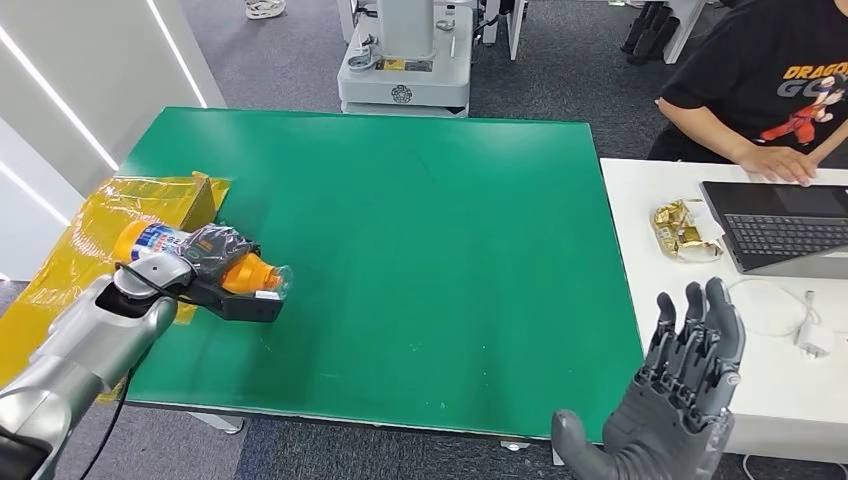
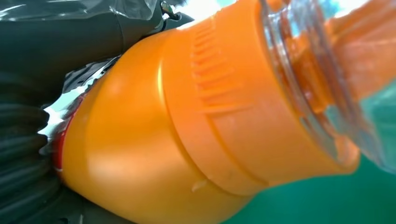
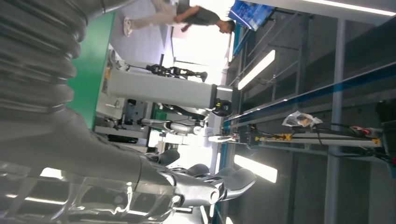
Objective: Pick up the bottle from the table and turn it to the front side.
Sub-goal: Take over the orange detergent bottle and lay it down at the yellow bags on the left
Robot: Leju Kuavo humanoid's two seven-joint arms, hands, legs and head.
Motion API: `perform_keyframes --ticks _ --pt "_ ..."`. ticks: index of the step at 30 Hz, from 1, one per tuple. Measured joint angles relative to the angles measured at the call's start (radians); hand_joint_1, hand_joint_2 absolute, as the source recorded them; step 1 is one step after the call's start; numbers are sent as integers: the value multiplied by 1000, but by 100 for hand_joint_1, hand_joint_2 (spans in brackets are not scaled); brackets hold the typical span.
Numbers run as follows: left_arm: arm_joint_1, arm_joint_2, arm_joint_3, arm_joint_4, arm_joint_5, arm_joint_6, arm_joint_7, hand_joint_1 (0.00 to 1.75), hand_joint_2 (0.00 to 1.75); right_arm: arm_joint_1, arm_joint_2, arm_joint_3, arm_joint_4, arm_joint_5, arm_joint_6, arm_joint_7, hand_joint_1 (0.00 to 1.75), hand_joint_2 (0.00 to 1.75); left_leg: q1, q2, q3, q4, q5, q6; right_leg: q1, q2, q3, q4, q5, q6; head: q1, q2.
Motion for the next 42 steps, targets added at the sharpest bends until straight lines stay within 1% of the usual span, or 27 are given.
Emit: perform_keyframes --ticks 7,12,17,22,23,24,26,27,28,32,42 --pt "-43 -10 -43 83 2 -15 0 175 175 -16 0 0 -2 11 16 12 0 175 0 0 0 0 0 0 0 0 0 0 0 0 0 0" --pt "-55 -28 -48 134 36 -29 2 175 175 -18 1 0 -4 19 20 19 0 175 0 0 0 0 0 0 0 0 0 0 0 0 0 0" --pt "-61 -45 -51 194 49 -35 25 175 175 -18 1 0 -4 19 30 20 0 175 0 0 0 0 0 0 0 0 0 0 0 0 0 0" --pt "-51 -36 -51 225 72 -40 40 175 175 -21 1 0 -4 11 55 20 0 175 0 0 0 0 0 0 0 0 0 1 0 0 0 0" --pt "-47 -32 -51 228 74 -41 42 168 175 -22 1 0 -4 10 57 20 0 175 0 0 0 0 0 0 0 0 0 1 0 0 0 0" --pt "-43 -27 -51 230 76 -41 44 156 175 -23 2 0 -4 10 59 20 0 175 0 0 0 0 0 0 0 0 0 1 0 0 0 0" --pt "-38 -20 -51 232 76 -42 48 69 175 -25 2 0 -4 10 61 20 0 175 0 -1 0 0 0 0 0 0 0 1 0 0 0 0" --pt "-37 -16 -51 233 76 -43 51 32 175 -26 2 0 -4 10 62 20 0 175 0 -1 0 0 0 0 0 -1 1 1 0 0 0 0" --pt "-36 -13 -51 233 75 -45 55 0 175 -27 2 0 -4 10 64 20 0 175 0 -1 0 0 0 0 0 -1 1 1 0 0 0 0" --pt "-33 -5 -50 233 68 -45 68 0 175 -29 2 0 -4 11 70 21 0 175 0 0 1 -1 0 0 0 0 1 1 0 0 0 0" --pt "-22 -4 -35 233 56 -26 77 0 175 -40 4 0 4 7 72 21 0 175 0 -1 2 -1 1 -1 0 0 2 1 0 0 0 0"
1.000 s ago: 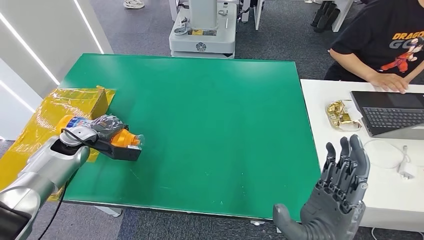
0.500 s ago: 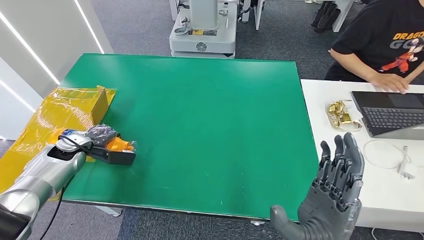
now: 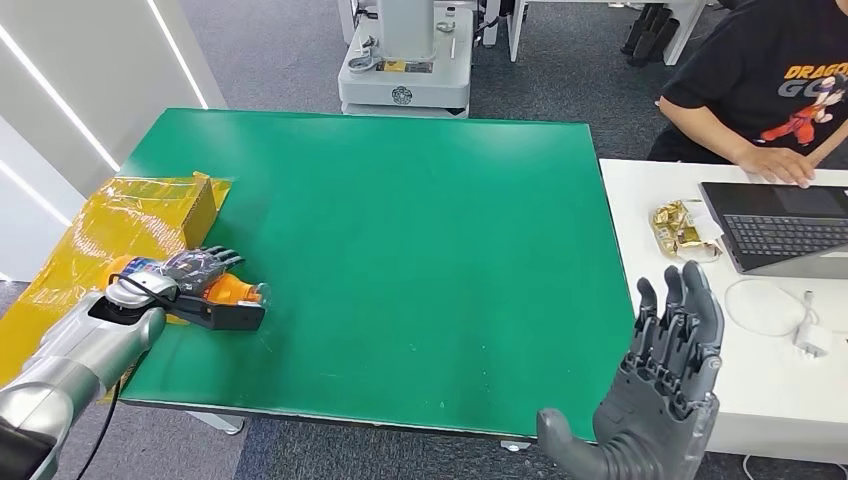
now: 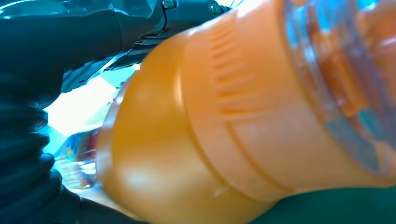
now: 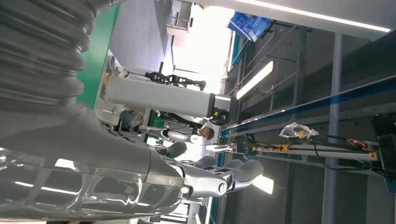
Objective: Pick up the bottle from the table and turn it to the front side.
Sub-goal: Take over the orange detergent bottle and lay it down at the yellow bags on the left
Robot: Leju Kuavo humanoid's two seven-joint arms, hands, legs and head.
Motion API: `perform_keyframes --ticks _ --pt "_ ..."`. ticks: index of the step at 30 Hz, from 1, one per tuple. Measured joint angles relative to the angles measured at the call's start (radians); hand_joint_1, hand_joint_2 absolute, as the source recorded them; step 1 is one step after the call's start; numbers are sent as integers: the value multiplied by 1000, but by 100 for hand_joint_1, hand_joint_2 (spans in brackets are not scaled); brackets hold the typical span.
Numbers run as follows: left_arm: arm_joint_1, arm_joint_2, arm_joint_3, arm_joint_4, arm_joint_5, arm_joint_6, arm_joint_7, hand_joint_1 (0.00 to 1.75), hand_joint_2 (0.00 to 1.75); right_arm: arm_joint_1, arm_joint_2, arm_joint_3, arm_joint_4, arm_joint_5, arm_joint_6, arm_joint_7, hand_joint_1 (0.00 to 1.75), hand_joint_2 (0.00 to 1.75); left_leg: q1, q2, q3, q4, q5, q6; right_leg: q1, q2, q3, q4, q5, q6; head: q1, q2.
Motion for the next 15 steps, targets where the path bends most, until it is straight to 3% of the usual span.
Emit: perform_keyframes --ticks 15 --pt "-1 -1 1 0 -25 13 -29 0 175 -8 4 0 8 1 -16 1 0 175 0 0 1 0 0 0 0 0 0 0 0 0 0 0"
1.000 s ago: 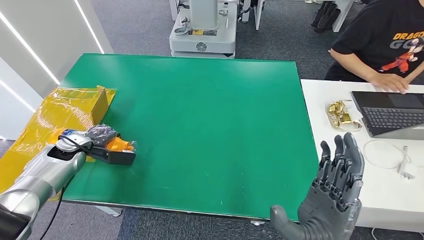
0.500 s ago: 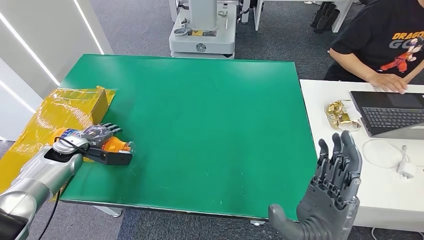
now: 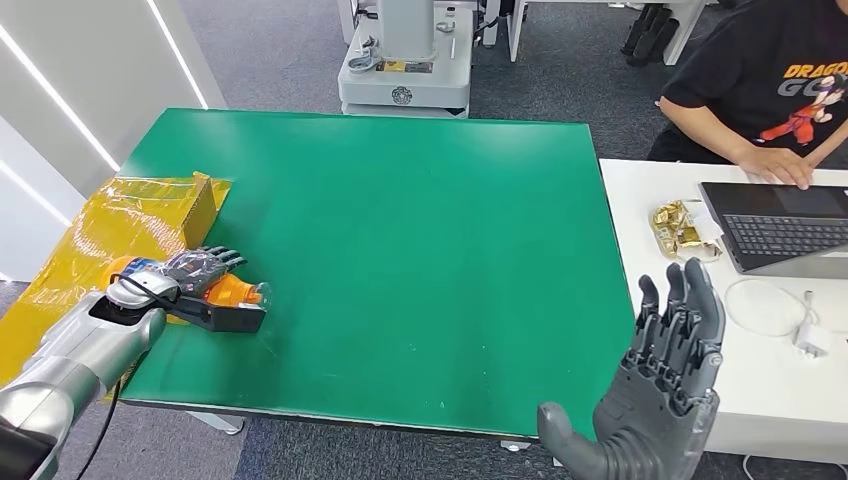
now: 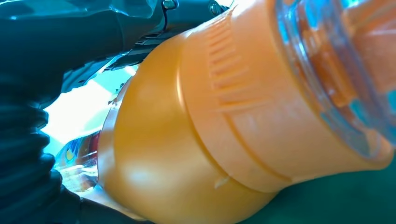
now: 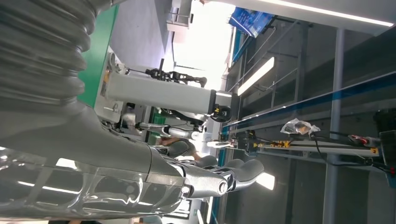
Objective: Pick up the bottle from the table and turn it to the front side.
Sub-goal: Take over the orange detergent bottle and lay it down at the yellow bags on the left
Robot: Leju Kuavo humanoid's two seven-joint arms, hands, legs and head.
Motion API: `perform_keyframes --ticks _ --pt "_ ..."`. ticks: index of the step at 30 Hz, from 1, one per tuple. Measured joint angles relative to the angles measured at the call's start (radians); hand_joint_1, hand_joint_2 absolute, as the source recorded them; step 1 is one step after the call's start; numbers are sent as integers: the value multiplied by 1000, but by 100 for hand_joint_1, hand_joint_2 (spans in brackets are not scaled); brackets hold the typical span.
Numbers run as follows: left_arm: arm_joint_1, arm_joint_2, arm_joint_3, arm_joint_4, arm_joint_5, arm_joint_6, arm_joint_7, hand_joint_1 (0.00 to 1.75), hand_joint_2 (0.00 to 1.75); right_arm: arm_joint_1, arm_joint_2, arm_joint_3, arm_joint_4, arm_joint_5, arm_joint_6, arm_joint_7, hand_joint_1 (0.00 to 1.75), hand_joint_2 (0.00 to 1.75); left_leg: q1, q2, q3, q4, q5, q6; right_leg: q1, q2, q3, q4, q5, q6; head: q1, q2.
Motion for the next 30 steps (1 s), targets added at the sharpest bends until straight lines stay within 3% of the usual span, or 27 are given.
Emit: perform_keyframes --ticks 8,18,30 --pt "16 16 0 -53 4 8 -15 0 175 1 0 0 0 -9 -3 -2 0 175 0 0 0 0 0 0 0 0 0 0 0 0 0 0" --pt "109 133 67 -304 66 -27 0 0 175 22 0 -7 -18 18 -21 12 0 175 0 0 -1 0 0 0 0 0 -1 0 0 0 0 0" --pt "235 214 152 -559 109 -12 8 0 175 50 0 -20 -63 43 -24 27 0 175 0 0 -1 0 0 0 0 0 -1 0 0 0 0 0"
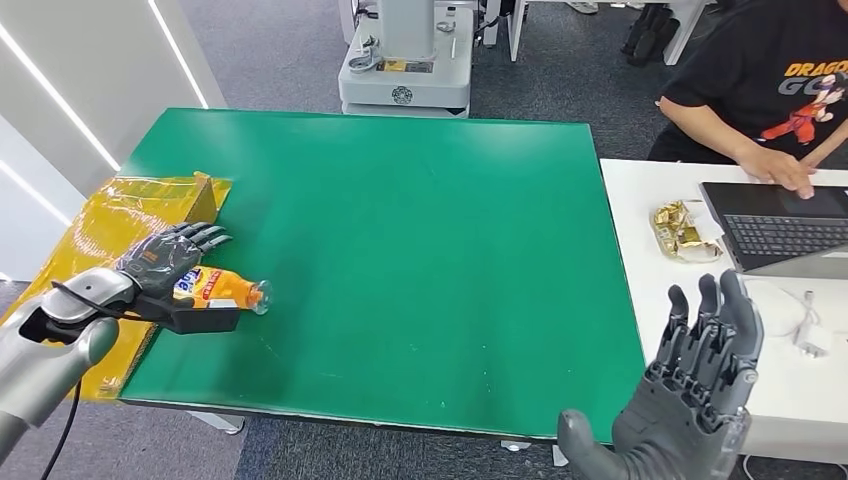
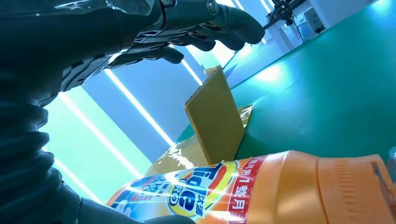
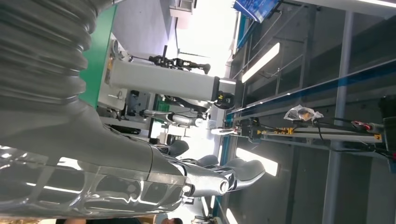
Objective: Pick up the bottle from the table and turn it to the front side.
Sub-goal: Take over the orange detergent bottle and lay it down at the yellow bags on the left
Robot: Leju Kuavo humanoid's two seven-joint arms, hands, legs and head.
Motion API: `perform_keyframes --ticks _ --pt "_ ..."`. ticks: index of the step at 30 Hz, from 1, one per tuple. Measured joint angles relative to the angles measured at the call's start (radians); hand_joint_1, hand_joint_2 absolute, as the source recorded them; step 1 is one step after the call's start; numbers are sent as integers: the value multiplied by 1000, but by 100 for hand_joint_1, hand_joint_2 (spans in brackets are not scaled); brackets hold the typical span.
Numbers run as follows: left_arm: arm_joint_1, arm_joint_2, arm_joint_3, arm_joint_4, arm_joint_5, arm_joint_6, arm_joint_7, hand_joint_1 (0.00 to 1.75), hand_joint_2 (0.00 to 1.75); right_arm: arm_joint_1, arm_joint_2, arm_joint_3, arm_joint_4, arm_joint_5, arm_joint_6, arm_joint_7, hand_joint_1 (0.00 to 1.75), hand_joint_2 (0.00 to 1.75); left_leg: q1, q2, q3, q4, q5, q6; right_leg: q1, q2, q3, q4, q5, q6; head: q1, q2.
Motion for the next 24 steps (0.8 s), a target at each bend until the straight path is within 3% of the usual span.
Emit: perform_keyframes --ticks 6,10,12,15,20,24 --pt "25 13 14 -54 13 8 -1 0 175 5 0 -4 -6 7 0 0 0 175 0 0 0 0 0 0 0 0 0 0 0 0 0 0" --pt "69 -17 70 -141 119 109 -35 0 175 20 0 -8 -22 31 6 18 0 175 0 0 0 0 0 0 0 0 0 -1 0 0 0 0" --pt "94 -77 114 -198 257 203 -78 0 175 22 1 -9 -29 45 15 39 0 175 -1 -1 0 0 0 0 -1 -1 0 -1 0 0 0 0" --pt "133 -214 160 -287 590 292 -153 0 175 15 4 -10 -33 57 16 63 0 175 -2 -2 0 0 -1 1 -2 -2 1 -2 0 1 0 0" --pt "166 -454 147 -386 1200 307 -186 0 175 5 5 -7 -29 70 -38 70 0 175 -2 -3 -1 1 -1 2 -2 -2 2 -4 1 3 0 0" --pt "191 -608 97 -455 1401 332 -190 0 175 5 2 -2 -28 76 -64 76 0 175 -2 -3 -2 1 -1 2 -2 -2 1 -4 2 4 0 0"
